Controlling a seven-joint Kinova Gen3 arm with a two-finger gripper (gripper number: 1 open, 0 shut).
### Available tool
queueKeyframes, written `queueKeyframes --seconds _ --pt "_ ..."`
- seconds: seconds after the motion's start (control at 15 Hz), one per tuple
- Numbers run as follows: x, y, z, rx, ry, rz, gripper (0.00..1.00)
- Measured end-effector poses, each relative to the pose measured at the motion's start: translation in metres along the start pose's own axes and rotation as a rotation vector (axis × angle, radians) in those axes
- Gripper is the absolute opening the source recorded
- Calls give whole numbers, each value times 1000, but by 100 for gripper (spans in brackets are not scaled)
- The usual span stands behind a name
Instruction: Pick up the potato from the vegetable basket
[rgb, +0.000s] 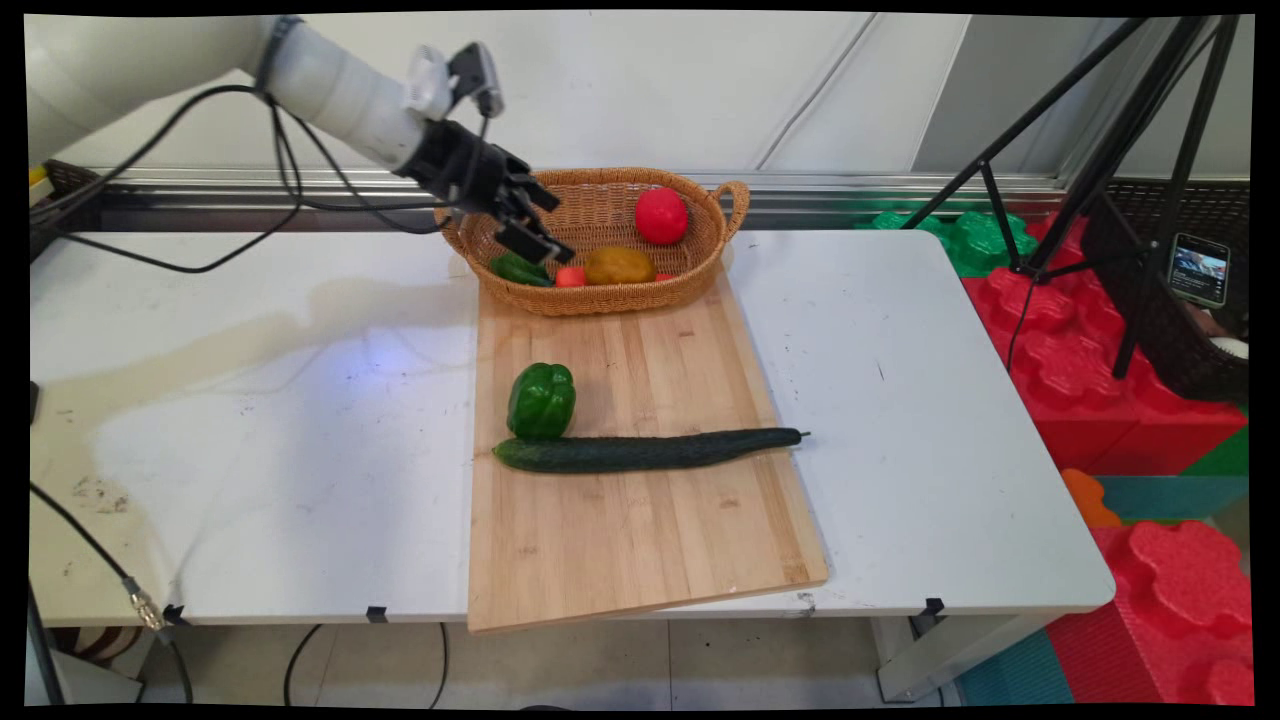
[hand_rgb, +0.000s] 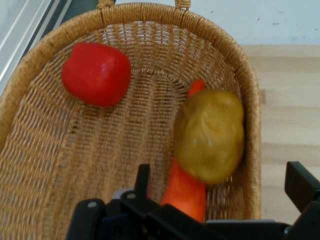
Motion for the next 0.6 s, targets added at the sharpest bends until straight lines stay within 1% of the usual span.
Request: queueKeyframes --seconds 0.33,0.6 --pt "18 -2 38 -8 -19 26 100" --pt "24 -4 56 -6 -38 31 100"
